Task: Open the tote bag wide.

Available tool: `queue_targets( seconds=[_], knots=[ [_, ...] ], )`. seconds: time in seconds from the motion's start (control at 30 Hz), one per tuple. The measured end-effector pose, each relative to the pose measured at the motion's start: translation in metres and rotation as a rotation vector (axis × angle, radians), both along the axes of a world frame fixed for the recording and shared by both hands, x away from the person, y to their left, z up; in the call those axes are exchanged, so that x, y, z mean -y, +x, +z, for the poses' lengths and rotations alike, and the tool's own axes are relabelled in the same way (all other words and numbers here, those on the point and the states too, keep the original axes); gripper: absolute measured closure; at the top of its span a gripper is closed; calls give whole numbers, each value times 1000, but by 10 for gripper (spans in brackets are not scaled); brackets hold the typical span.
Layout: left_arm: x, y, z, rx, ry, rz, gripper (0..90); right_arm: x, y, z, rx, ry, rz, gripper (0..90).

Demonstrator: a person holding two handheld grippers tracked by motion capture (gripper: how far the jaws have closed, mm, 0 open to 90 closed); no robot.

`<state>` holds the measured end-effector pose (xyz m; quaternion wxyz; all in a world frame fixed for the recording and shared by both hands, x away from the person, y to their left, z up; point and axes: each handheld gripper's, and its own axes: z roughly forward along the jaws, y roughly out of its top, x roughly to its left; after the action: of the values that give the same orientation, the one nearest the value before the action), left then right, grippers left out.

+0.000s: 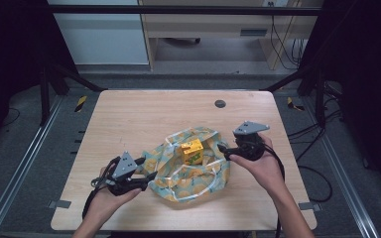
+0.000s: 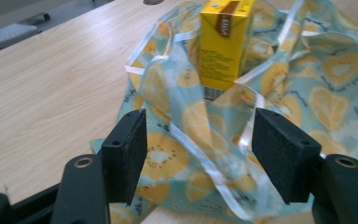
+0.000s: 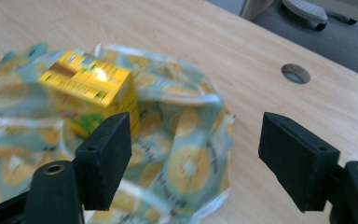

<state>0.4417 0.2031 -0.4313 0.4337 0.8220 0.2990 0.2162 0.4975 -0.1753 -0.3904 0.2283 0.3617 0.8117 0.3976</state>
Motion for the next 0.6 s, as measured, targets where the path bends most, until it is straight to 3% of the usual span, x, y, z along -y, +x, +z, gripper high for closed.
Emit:
queue_targets(
  seconds=[0.2, 0.33, 0.47, 0.53, 0.6],
  knots=[
    [6, 20, -2, -23, -3, 27, 325, -2, -17, -14, -12, -26, 13, 247],
    [22, 39, -10, -58, 46, 7, 313, -5, -27, -32, -44, -28, 32, 226],
    [34, 52, -9, -57, 41, -10, 302, -5, -31, -46, -67, -35, 9, 167],
    [38, 59, -10, -46, 69, 9, 302, -4, -32, -53, -73, -36, -15, 154],
    [40, 67, -12, -73, 61, 6, 304, -4, -31, -58, -91, -26, -21, 147]
  ],
)
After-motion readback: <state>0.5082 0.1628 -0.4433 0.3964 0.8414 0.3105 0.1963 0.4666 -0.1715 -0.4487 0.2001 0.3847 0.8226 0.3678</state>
